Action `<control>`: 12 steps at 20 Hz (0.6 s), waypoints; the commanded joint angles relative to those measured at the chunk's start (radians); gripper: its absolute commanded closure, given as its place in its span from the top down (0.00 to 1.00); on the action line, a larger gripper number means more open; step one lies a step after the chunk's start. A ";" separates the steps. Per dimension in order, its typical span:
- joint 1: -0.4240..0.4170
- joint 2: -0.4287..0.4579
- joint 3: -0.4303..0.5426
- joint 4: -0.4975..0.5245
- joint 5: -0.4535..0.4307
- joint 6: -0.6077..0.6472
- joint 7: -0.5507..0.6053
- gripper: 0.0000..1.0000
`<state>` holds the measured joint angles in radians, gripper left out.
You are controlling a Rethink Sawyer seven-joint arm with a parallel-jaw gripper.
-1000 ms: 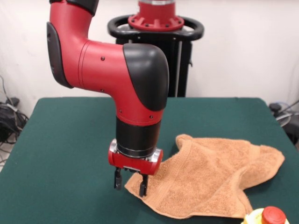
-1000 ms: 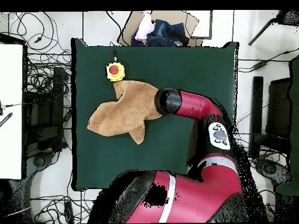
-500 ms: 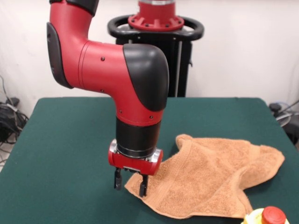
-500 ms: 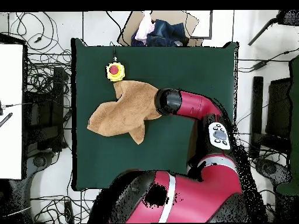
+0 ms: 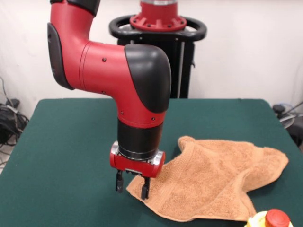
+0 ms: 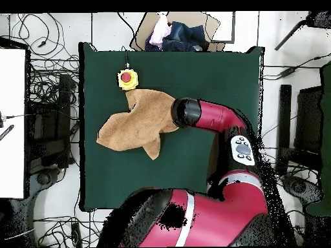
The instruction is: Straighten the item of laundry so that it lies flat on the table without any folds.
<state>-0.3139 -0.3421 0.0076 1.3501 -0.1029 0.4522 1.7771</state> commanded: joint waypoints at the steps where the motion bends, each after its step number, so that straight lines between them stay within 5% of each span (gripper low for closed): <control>1: 0.001 0.043 0.097 0.030 -0.020 -0.017 0.046 1.00; 12: 0.007 0.046 0.090 0.024 -0.027 -0.026 0.045 1.00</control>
<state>-0.3139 -0.3418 0.0076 1.3501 -0.1029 0.4522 1.7771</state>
